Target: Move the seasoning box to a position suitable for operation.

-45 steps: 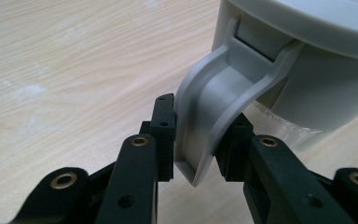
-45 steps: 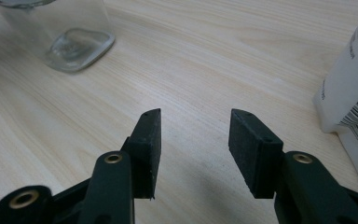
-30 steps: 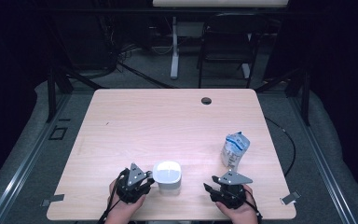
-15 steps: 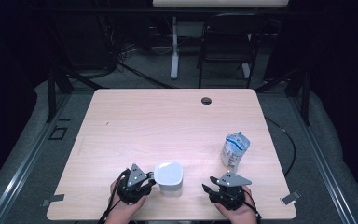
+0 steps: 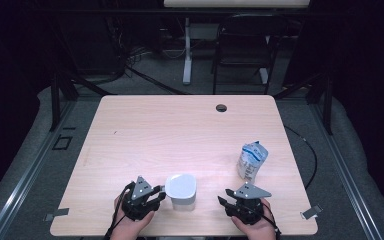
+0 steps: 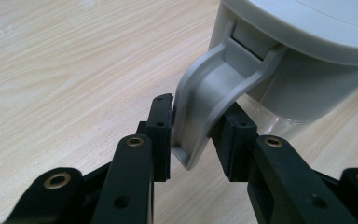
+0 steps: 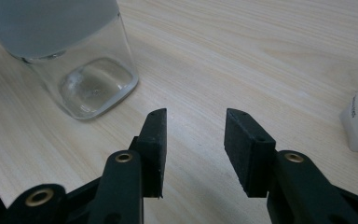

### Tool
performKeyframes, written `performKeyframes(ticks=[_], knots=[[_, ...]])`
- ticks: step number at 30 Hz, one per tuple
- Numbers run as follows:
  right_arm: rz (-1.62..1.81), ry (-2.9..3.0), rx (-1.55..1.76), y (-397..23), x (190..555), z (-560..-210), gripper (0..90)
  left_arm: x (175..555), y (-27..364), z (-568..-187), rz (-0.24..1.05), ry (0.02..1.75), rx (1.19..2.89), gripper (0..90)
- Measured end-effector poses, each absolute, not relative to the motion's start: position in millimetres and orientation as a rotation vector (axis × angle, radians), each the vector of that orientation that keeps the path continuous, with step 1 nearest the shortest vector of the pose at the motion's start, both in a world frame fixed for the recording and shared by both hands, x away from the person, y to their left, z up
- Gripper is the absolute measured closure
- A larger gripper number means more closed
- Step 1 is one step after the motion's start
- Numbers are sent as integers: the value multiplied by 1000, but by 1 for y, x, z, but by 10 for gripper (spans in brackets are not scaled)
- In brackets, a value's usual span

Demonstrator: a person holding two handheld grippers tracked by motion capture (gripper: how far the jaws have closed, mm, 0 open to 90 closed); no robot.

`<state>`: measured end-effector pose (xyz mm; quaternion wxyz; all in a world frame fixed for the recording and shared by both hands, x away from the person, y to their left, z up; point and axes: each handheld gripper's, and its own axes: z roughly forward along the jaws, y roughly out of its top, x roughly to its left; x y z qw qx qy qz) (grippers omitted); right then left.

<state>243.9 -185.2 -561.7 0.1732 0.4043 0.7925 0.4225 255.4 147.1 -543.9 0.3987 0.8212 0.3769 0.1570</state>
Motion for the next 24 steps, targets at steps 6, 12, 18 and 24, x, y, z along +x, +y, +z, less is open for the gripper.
performKeyframes(ticks=[6,12,18,24], knots=[[1231,2231,1108,-182,241,-554,589,251,150,-541,394,958,2077,706],[1218,2243,1122,-181,240,-555,592,249,150,-541,406,950,2087,707],[1228,2239,1126,-182,240,-553,592,248,151,-540,388,951,2089,704],[1235,2240,1121,-181,239,-548,600,245,155,-534,365,941,2075,685]])
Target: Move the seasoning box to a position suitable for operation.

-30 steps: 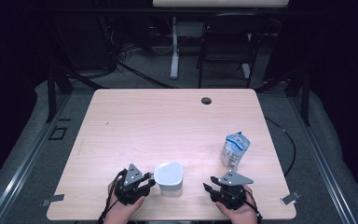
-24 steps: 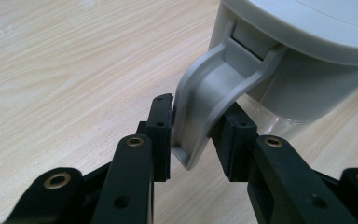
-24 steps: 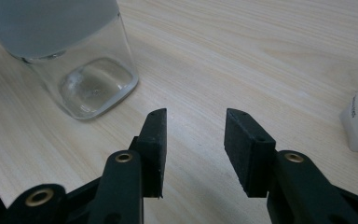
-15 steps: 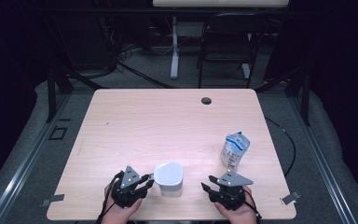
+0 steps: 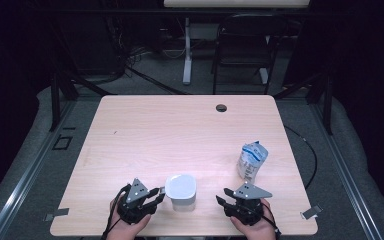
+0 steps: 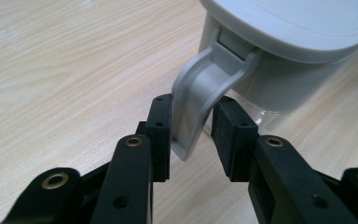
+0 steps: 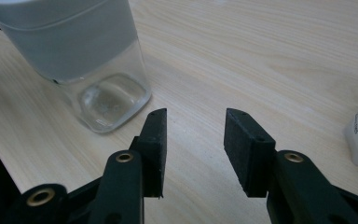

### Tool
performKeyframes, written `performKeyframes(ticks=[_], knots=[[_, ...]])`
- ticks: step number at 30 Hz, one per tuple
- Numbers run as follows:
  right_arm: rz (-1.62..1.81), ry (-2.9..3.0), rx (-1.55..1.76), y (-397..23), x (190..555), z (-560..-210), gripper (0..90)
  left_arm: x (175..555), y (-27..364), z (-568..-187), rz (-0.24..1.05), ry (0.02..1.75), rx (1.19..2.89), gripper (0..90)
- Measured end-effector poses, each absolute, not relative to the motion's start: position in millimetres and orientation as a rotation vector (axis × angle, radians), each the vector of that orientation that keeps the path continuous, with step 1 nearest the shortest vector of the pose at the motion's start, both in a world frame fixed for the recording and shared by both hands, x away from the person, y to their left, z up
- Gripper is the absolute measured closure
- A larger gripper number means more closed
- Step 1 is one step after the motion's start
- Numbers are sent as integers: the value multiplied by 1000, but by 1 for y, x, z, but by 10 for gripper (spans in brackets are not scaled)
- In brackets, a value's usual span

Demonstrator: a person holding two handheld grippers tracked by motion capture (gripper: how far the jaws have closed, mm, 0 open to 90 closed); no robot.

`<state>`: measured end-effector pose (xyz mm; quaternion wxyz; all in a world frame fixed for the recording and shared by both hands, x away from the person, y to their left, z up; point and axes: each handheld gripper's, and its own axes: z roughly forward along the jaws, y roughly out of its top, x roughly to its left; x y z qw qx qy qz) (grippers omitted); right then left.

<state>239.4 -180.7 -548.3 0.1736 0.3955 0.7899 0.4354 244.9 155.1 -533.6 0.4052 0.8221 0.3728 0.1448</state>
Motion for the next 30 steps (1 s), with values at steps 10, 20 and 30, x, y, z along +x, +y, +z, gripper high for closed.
performKeyframes(ticks=[10,20,30], knots=[[1232,2246,1099,-176,240,-531,623,239,167,-518,335,908,2064,663],[1225,2243,1104,-176,246,-523,619,256,166,-499,314,903,2043,589],[1251,2243,1080,-168,255,-513,633,268,154,-483,319,859,2053,622]])
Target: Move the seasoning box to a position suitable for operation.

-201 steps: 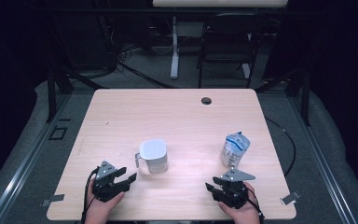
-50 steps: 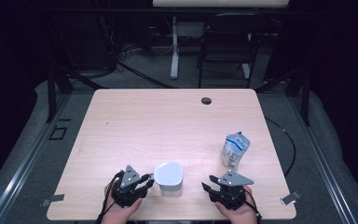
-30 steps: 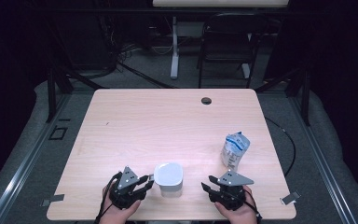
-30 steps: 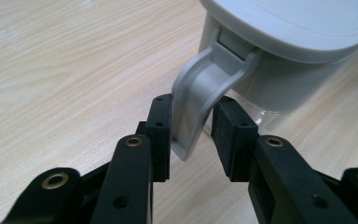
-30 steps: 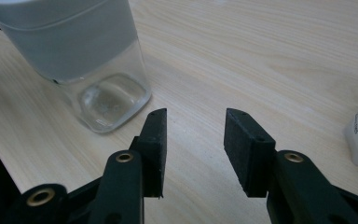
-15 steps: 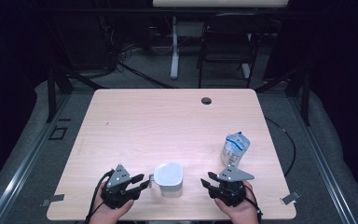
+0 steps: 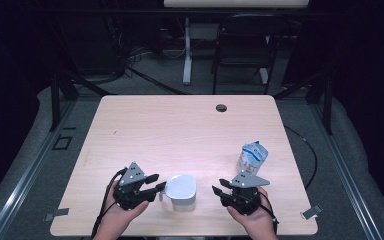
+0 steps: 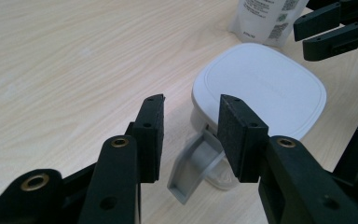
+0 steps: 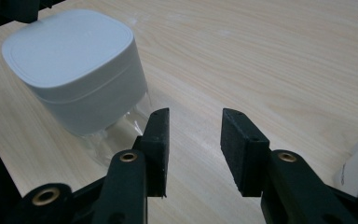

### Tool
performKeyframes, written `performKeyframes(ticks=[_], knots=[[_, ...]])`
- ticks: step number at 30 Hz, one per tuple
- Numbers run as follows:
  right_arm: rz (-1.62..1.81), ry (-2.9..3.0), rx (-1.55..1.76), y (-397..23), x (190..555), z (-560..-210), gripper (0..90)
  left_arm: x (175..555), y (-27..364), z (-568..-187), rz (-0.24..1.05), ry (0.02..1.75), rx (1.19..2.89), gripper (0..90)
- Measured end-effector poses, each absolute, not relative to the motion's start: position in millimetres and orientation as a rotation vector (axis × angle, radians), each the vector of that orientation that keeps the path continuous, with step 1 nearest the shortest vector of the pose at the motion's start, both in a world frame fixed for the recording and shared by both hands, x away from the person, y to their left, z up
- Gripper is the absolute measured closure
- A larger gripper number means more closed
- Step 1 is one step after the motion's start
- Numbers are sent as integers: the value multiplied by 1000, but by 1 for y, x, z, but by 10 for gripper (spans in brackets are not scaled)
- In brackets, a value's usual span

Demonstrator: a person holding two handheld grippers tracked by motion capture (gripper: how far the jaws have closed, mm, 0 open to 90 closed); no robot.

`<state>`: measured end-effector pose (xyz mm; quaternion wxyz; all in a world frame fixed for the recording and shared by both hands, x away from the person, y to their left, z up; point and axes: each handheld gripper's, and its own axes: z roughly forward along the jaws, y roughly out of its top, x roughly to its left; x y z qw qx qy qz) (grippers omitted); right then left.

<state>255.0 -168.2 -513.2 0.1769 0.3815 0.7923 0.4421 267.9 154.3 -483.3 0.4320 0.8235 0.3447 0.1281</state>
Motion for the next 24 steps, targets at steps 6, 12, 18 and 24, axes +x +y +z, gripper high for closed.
performKeyframes(ticks=[6,12,18,24], knots=[[1253,2244,1061,-163,261,-505,639,274,152,-476,302,854,2055,659],[1255,2233,1047,-160,266,-495,627,277,151,-476,282,842,2064,740],[1302,2226,1035,-161,268,-487,672,274,151,-475,286,818,2071,834],[1285,2240,1014,-158,265,-488,739,272,148,-474,286,791,2060,899]])
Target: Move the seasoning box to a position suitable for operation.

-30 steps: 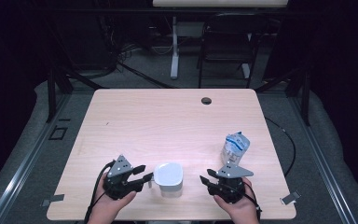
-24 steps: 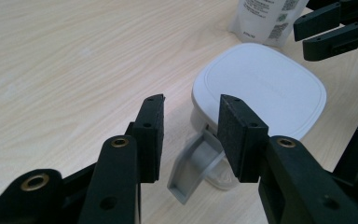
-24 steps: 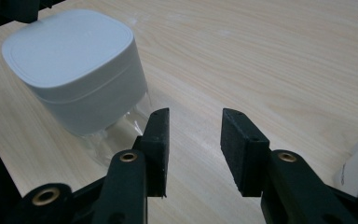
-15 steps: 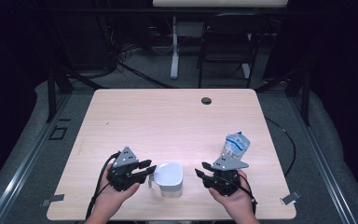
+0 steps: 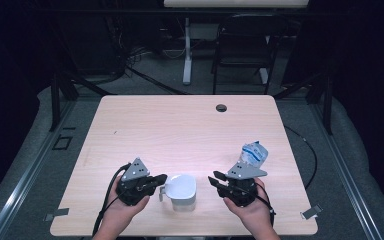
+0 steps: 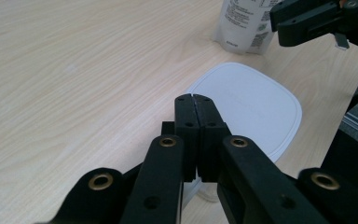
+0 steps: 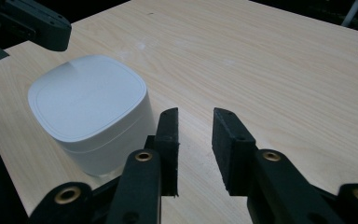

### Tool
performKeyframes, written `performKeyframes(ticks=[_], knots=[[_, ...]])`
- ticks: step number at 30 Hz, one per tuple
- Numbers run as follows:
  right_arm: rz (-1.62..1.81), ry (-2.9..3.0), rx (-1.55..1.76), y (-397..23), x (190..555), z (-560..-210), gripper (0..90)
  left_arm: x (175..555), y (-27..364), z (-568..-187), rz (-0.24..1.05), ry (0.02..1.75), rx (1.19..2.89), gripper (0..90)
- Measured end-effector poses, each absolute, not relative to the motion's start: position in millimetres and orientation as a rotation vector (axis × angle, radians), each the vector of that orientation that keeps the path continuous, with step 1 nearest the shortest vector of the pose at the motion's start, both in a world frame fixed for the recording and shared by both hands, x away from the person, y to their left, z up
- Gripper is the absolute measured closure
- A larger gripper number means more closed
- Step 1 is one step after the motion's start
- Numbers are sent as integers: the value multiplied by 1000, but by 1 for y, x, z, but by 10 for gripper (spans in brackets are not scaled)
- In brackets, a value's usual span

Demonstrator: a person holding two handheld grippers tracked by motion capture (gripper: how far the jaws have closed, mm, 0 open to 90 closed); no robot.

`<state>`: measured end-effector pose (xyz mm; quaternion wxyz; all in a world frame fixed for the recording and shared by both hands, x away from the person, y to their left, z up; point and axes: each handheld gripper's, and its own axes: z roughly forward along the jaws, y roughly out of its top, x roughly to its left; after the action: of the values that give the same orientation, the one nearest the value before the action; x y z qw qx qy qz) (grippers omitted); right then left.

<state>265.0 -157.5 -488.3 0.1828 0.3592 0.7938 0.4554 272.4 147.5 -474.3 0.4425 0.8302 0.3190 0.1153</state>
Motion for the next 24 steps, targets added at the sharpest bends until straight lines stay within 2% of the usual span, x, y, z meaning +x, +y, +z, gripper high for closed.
performKeyframes(ticks=[10,24], knots=[[1312,2281,1000,-155,263,-494,876,271,142,-478,270,773,2081,900],[1270,2339,933,-144,258,-500,900,269,140,-482,268,767,2095,900]])
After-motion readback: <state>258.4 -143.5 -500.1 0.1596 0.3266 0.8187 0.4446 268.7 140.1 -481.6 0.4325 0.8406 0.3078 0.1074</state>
